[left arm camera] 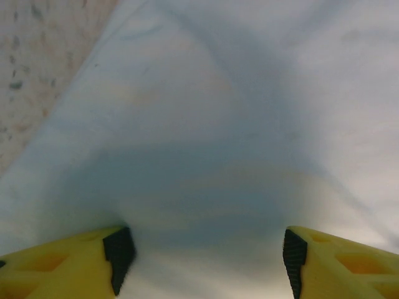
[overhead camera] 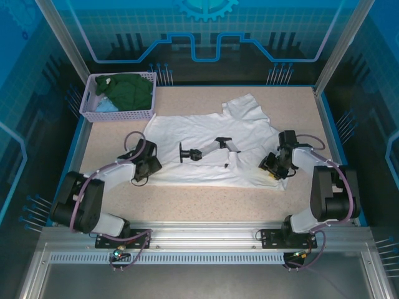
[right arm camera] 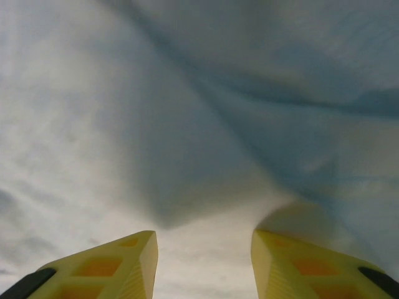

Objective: Fold and stack the t-shirts

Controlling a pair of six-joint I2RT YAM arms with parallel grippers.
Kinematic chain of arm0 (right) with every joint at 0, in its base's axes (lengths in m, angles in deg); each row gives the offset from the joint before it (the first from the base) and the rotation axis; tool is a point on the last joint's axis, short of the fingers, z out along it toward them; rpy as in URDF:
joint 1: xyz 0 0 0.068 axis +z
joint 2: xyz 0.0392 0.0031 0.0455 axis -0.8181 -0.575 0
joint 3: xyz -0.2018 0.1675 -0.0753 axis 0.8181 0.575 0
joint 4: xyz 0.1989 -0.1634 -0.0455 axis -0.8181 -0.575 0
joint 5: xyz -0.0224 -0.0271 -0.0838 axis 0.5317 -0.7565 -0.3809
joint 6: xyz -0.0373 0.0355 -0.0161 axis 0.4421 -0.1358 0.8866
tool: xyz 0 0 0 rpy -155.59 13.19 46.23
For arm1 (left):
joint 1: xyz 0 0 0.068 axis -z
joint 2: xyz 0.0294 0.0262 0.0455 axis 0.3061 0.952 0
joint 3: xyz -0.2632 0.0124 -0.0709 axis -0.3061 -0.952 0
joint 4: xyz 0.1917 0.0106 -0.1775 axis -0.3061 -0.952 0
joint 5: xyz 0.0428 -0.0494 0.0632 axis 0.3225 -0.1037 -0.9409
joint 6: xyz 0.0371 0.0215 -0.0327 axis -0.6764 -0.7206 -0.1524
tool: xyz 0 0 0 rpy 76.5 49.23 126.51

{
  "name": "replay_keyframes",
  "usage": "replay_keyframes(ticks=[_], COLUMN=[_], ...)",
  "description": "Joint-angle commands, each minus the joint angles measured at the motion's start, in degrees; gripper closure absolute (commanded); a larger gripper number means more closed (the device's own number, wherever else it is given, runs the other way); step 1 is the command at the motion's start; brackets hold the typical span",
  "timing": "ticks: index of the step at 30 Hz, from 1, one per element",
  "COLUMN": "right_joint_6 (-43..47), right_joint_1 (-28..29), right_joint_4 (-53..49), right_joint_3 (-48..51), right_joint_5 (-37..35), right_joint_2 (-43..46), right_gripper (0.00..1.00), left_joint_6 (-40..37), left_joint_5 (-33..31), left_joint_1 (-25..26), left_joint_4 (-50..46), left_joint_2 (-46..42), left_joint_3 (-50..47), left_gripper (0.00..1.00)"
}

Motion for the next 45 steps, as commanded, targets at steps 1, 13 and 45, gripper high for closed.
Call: replay_keyframes(ticks=[1,13,45], right_joint_6=[-3.4,-4.1,12.8], right_joint_1=[-1.8,-19.3,3.0], right_joint_4=[-2.0,-5.9,-6.2], right_joint_3=[2.5,12.7,-39.1], right_joint_5=[-3.0,-3.7,-15.0], right_joint_2=[0.0,16.4,-9.6], right_gripper=[0.55,0.5,0.21], left_joint_6=[4.8,7.6,2.9], left_joint_5=[4.4,10.1,6.5], left_joint_1=[-1.5,0.7,-7.8], left_joint_4=[0.8,1.6,-8.2], left_joint_2=[-1.0,-6.9,1.4], left_joint_3=[-4.8,-10.7,19.8], left_gripper=[0.3,0.27,0.17])
